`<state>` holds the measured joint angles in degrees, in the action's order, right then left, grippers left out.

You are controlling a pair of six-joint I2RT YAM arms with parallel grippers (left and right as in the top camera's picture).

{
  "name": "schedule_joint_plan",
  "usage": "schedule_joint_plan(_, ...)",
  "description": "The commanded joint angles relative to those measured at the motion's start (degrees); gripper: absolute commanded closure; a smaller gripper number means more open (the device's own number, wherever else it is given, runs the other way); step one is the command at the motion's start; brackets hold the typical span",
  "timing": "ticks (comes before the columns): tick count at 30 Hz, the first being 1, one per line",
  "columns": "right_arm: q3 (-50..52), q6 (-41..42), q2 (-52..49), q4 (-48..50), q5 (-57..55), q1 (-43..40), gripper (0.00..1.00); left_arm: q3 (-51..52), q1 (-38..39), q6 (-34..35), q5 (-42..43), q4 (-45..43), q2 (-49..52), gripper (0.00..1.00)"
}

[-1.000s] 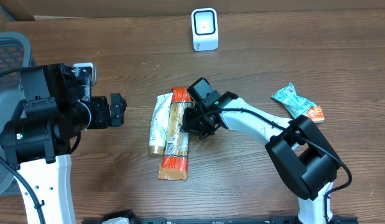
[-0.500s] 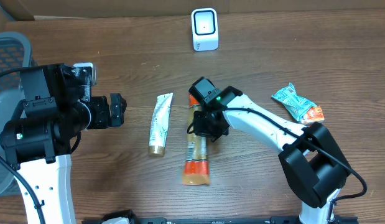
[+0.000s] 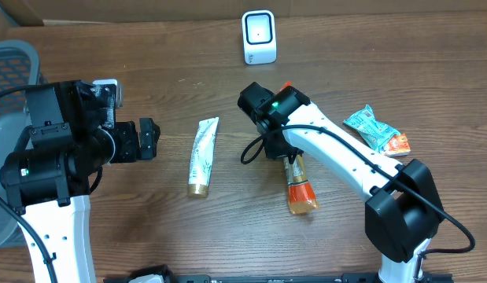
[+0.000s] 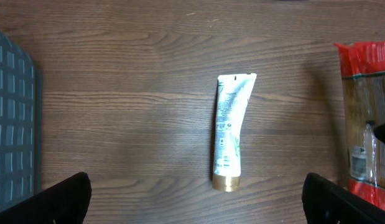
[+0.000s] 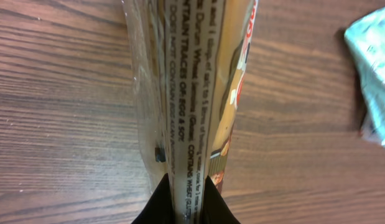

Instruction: Scan the item barcode

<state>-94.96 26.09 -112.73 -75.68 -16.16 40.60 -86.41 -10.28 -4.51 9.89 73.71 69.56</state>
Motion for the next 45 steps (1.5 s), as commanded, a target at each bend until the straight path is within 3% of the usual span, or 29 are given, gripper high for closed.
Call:
schedule_joint_plan(1,-2.25,-2.62,-1.44,0.92,-3.61,0.22,0.96,-0.96,-0.28,-0.66,0.63,-0.22,0.20,0.00)
schedule_joint_plan(9,-2.25,-9.01,-5.81,5.99,7.23,1.25,0.95,-0.96,-0.28,-0.66,0.63,-0.22,0.20,0.00)
schedule_joint_plan(15,-2.25,-13.14,-5.79,7.08,12.02,1.01,0.49,-0.96,-0.28,-0.66,0.63,-0.20,0.20,0.00)
schedule_joint_plan(21,-2.25,-19.17,-5.81,6.16,16.31,-1.90,0.23,-0.96,-0.28,-0.66,0.63,-0.22,0.20,0.01)
schedule_joint_plan(23,-2.25,-20.87,-5.81,5.81,17.51,-3.50,0.18,-0.96,-0.28,-0.66,0.63,-0.22,0.20,0.00)
schedule_joint_plan(30,-2.23,-28.81,-5.81,5.14,25.09,-12.68,0.11,-0.96,-0.28,-0.66,0.63,-0.22,0.20,0.00)
schedule_joint_plan(37,0.20,-41.35,-5.92,4.92,44.54,-22.34,0.07,-0.96,-0.28,-0.66,0.63,-0.22,0.20,0.00)
schedule_joint_plan(45,8.41,-42.84,-6.03,10.21,48.11,-23.39,0.07,-0.96,-0.28,-0.68,0.63,-0.22,0.20,0.00)
